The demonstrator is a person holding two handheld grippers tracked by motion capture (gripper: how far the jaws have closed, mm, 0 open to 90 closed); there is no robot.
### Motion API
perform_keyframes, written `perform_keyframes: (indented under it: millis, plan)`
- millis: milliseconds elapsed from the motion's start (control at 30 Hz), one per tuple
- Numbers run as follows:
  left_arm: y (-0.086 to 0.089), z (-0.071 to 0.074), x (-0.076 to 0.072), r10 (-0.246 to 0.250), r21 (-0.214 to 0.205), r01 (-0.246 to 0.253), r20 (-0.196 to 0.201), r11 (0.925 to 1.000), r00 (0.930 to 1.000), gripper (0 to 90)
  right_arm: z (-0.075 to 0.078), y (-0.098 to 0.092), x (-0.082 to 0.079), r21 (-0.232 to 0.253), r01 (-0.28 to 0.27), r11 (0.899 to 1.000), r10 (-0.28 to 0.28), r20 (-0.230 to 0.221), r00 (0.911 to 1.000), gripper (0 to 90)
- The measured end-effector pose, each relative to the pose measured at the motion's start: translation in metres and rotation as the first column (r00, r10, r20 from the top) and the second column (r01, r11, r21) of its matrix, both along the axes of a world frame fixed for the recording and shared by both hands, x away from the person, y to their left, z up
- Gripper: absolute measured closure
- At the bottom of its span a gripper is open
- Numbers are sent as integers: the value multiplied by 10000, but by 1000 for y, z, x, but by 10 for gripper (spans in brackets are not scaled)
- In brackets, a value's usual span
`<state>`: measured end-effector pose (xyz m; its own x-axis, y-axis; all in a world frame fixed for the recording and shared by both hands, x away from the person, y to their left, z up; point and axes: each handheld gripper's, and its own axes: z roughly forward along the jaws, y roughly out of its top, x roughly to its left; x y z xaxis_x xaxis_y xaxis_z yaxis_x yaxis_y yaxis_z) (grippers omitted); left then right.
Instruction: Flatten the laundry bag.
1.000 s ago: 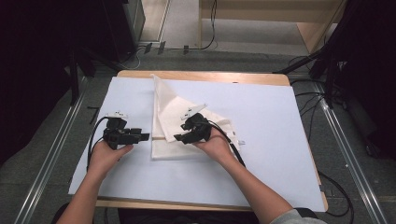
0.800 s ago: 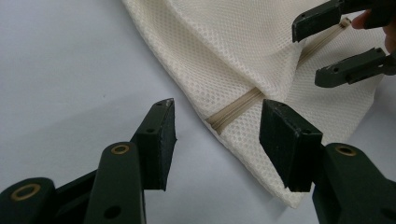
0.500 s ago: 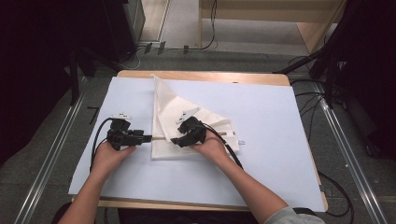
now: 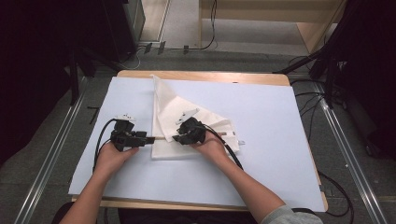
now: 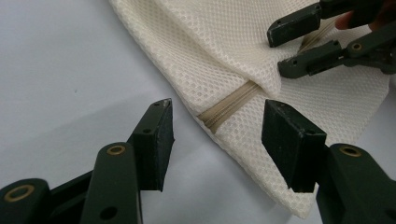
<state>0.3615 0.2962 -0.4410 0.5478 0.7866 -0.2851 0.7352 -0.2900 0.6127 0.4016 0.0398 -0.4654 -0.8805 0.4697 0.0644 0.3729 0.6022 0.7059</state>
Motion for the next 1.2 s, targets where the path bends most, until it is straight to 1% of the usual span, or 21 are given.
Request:
perform_keyframes:
  millis: [67, 133, 167, 267, 300, 333, 400, 467, 533, 567, 700, 733, 767, 800, 833, 867, 900, 967, 1033, 1167, 1200]
  plan:
    - [-2, -1, 0, -56, -8, 56, -61, 10000, 10000, 450, 1, 0, 0, 50, 27, 10000, -26, -68, 10000, 699]
    - [-4, -2, 0, -81, 55, 81, -77, 10000, 9999, 450, 2, 0, 1, 76, 182, 9998, -180, -189, 9997, 776]
    - [-5, -4, 0, -106, 106, 108, -137, 9999, 9998, 450, 4, -1, 1, -18, 268, 9996, -268, -137, 9995, 804]
    - [-6, -5, 0, -156, 100, 158, -191, 9998, 9997, 450, 5, -2, 1, -84, 304, 9995, -305, -129, 9995, 821]
    - [-7, -6, 0, -168, 114, 170, -212, 9998, 9996, 450, 6, -2, 1, -129, 347, 9993, -348, -49, 9994, 829]
    - [-8, -7, 0, -189, 137, 193, -282, 9997, 9994, 455, 7, -3, 2, -46, 419, 9991, -420, -110, 9991, 833]
    - [-11, -9, 0, -262, 249, 270, -304, 9993, 9992, 457, 8, -3, 2, -46, 418, 9991, -419, -89, 9991, 835]
    - [-14, -9, 0, -325, 256, 331, -254, 9991, 9991, 464, 11, -4, 1, -21, 374, 9993, -374, 57, 9993, 835]
    - [-16, -10, 0, -304, 272, 311, -247, 9991, 9992, 473, 15, -4, 0, 56, 393, 9992, -394, 84, 9992, 836]
    - [-17, -10, 0, -297, 298, 302, -174, 9991, 9994, 478, 17, -5, 0, 108, 472, 9988, -473, 77, 9988, 835]
    - [-15, -10, 2, -219, 306, 225, -196, 9993, 9996, 571, 19, -8, 1, 194, 546, 9983, -547, 74, 9985, 835]
    - [-15, -10, 2, -224, 319, 230, -190, 9992, 9996, 571, 19, -8, 1, 194, 546, 9983, -547, 74, 9985, 835]
    - [-17, -10, 1, -146, 530, 149, -63, 9985, 9999, 612, 20, -9, 1, 239, 573, 9981, -575, 85, 9983, 835]
    - [-18, -10, 1, -115, 708, 114, 22, 9974, 9999, 627, 20, -9, 2, 229, 569, 9981, -572, 124, 9983, 835]
    - [-18, -10, 1, -115, 708, 114, 22, 9974, 9999, 638, 20, -9, 2, 229, 569, 9981, -572, 124, 9983, 835]
    - [-20, -10, 0, -65, 891, 54, 124, 9960, 9999, 638, 21, -9, 1, 269, 581, 9980, -584, 99, 9982, 835]
    - [-22, -10, -2, -5, 1149, -26, 273, 9934, 9996, 665, 22, -9, 1, 308, 617, 9976, -621, 106, 9980, 835]
    - [-25, -10, -4, 26, 1396, -95, 492, 9902, 9988, 704, 23, -11, 2, 370, 654, 9972, -658, 116, 9978, 835]
    - [-26, -10, -4, 97, 1462, -166, 484, 9891, 9988, 715, 24, -11, 2, 374, 656, 9971, -662, 148, 9977, 835]
    - [-26, -11, -2, 105, 1260, -158, 429, 9919, 9990, 813, 26, -13, 3, 488, 682, 9965, -690, 164, 9975, 836]
    - [-26, -11, -2, 106, 1233, -155, 405, 9923, 9991, 813, 26, -13, 3, 488, 682, 9965, -690, 164, 9975, 836]
